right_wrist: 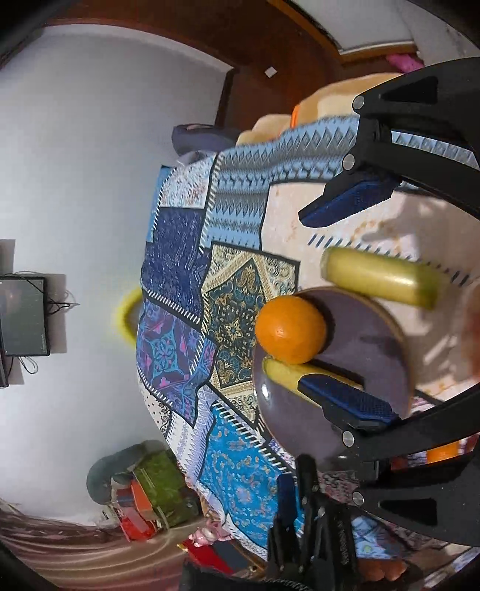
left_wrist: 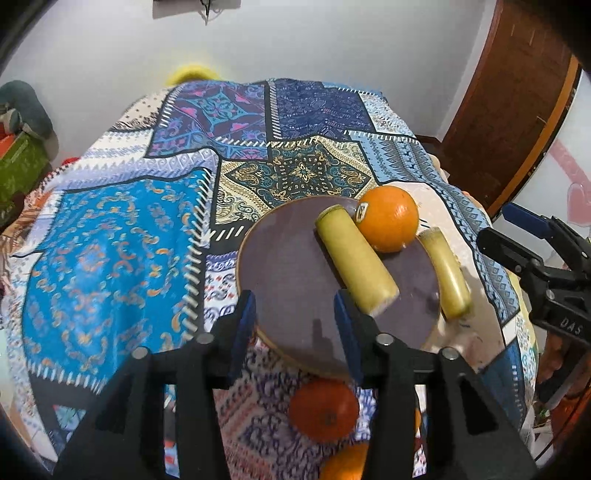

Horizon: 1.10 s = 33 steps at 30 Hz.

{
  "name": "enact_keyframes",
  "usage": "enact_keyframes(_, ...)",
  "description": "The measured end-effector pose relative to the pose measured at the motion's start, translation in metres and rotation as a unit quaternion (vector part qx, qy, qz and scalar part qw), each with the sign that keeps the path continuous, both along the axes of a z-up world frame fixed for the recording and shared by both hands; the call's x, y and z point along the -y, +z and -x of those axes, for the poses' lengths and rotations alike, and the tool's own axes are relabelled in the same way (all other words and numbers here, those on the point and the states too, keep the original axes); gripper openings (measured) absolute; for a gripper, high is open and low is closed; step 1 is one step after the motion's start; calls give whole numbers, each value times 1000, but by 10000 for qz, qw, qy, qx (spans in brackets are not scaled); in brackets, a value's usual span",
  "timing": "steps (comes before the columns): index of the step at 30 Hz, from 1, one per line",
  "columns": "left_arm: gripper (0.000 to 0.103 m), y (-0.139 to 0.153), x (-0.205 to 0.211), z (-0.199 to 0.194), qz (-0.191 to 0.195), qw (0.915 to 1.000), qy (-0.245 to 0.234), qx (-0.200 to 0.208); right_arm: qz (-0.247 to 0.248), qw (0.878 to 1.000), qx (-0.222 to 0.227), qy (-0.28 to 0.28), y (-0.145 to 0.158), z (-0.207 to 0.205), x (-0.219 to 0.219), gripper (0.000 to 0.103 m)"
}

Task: Organize fruits
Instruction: 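Grasp the pale green cylinder with the right tool while the left tool approaches the tomato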

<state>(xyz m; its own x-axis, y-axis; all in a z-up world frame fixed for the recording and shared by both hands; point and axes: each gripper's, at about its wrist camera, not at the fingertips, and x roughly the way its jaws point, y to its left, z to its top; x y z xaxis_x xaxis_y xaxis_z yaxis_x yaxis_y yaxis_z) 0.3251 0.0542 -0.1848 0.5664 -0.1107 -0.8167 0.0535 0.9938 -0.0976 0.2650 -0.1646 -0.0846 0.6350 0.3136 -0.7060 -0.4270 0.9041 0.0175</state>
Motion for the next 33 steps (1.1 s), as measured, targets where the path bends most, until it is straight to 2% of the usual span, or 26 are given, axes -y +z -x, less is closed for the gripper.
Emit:
enact_keyframes(1, 51, 3, 0, 6, -48, 10000, 11, 46, 19, 10000, -4, -2, 1, 4, 3, 79)
enact_keyframes(6, 52, 9, 3, 34, -160, 9998, 56, 127, 151, 9998, -75, -49, -2, 18, 16, 80)
enact_keyframes(12, 54, -4, 9, 61, -246, 9997, 54, -2, 289, 9988, -334, -229, -23, 33, 33, 80)
enact_keyframes(18, 54, -28, 14, 67, -115, 9995, 83, -266, 280, 9972, -626, -292, -44, 35, 43, 80)
enact_keyframes(23, 54, -39, 20, 60, 169, 9994, 21, -311, 204, 9966, -788, -110, -56, 17, 35, 80)
enact_keyframes(25, 54, -42, 24, 57, 183, 9993, -21, -325, 186, 9960, -869, -60, -62, 10, 32, 73)
enact_keyframes(26, 54, -43, 26, 56, 182, 9993, -38, -338, 147, 9950, -986, -11, -67, 4, 30, 66)
enact_keyframes(28, 54, -47, 29, 53, 157, 9991, -78, -397, 102, 9933, -1151, 21, -75, -1, 28, 60)
enact_keyframes(30, 54, -52, 31, 50, 17, 9991, -76, -424, 116, 9922, -1238, 32, -84, -5, 27, 46)
enact_keyframes(31, 54, -54, 31, 50, -1, 9990, -69, -439, 98, 9917, -1282, 59, -87, -5, 27, 44)
enact_keyframes(33, 51, -58, 28, 48, 89, 9987, -17, -499, -7, 9915, -1299, 86, -87, -4, 31, 36)
